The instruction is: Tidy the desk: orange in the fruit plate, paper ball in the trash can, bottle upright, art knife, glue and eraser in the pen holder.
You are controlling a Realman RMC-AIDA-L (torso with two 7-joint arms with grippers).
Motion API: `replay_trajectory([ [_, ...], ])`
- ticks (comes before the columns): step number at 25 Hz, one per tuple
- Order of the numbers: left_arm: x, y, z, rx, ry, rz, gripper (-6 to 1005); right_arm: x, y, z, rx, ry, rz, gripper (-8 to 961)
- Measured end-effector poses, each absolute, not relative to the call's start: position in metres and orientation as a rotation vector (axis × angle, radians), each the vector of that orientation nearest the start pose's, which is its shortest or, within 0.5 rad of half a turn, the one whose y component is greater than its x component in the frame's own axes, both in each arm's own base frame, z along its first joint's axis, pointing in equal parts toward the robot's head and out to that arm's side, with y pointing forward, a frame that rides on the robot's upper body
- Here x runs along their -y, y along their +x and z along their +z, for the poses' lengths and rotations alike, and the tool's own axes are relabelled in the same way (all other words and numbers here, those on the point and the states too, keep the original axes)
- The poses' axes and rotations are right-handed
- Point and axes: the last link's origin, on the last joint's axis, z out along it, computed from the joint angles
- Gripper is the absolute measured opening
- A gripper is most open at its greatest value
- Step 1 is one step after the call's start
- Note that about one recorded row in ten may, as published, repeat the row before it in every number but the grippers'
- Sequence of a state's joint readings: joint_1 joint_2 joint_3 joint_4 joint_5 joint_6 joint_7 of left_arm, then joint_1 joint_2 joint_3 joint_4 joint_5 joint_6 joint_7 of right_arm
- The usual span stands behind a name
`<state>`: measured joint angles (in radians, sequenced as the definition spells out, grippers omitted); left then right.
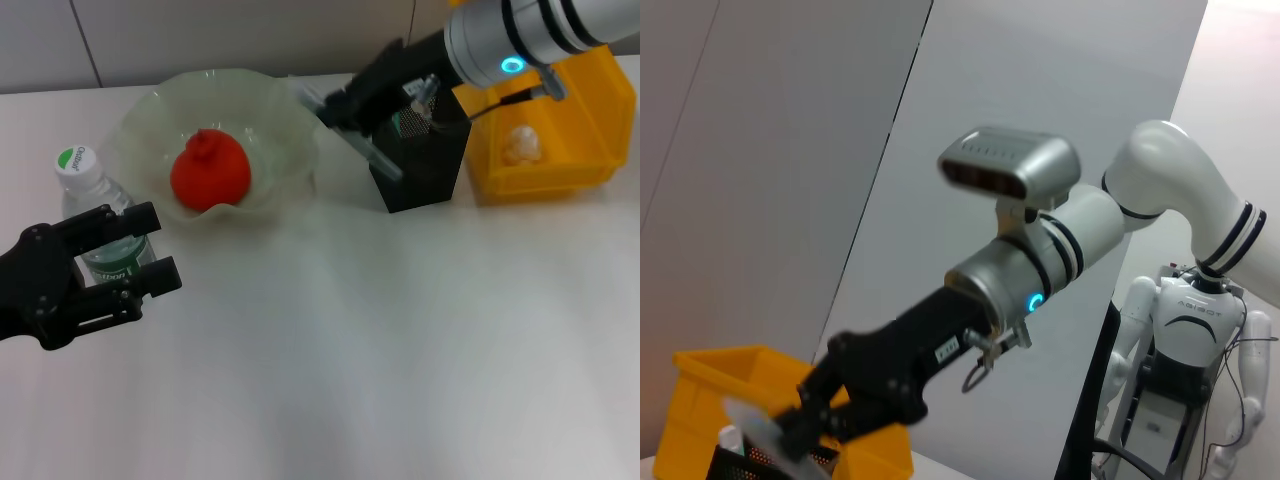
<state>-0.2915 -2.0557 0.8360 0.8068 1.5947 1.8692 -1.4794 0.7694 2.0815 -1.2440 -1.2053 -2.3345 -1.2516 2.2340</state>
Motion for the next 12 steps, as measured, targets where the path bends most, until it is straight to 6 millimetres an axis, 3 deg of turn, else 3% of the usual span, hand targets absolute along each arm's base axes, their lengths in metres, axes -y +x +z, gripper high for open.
replay_trajectory([
  [5, -0.265, -0.256, 0.047, 0.603, -2.682, -1.188, 789, -0.416, 0.103, 0.016, -0.403, -2.607, 0.214, 120],
  [12, -0.267, -0.257, 0.049, 0.603, -2.661, -1.196, 789, -0.408, 0.127, 0.032, -0.368, -2.500, 0.342, 120],
])
